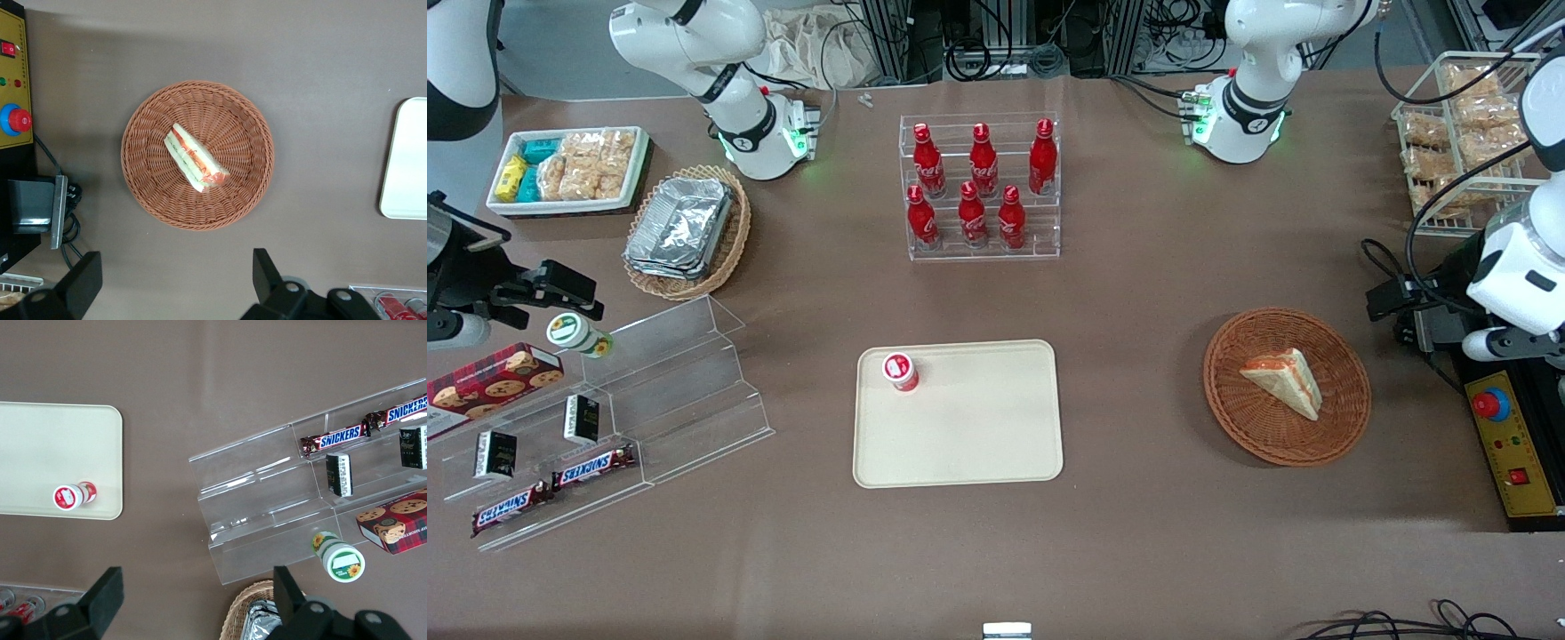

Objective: Place sandwich from basket to tray
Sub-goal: 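Move the left gripper over the wrapped sandwich in the wicker basket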

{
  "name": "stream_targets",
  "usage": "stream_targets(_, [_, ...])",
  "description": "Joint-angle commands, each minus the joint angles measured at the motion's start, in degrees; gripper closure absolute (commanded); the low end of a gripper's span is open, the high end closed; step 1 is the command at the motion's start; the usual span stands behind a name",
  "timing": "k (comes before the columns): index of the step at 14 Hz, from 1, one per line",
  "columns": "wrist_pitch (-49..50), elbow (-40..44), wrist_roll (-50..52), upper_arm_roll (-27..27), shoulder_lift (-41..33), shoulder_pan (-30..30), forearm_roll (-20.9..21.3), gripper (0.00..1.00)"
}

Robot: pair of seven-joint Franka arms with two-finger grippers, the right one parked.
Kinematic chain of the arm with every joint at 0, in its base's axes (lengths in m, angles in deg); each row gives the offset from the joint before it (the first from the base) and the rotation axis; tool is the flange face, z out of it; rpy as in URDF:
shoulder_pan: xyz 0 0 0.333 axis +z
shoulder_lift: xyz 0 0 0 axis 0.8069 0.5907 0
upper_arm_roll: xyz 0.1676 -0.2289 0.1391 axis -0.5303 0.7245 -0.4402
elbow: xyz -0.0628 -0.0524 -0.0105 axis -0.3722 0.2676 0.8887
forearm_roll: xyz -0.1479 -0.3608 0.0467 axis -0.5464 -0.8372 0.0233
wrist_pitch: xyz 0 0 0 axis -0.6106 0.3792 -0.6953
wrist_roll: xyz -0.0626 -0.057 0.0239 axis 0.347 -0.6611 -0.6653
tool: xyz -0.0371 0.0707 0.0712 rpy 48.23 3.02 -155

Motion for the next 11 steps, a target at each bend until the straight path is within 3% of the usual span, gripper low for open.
stream_targets(1, [1.4, 1.5, -0.7, 0.2, 0.8, -0.2, 0.9, 0.0])
stream_targets(5, [1.2, 0.7, 1.4, 0.1, 2.1, 0.0, 1.2, 0.0])
stream_targets(11, [-13.2, -13.9, 17.2, -0.1, -0.2, 0.3, 1.0, 0.0])
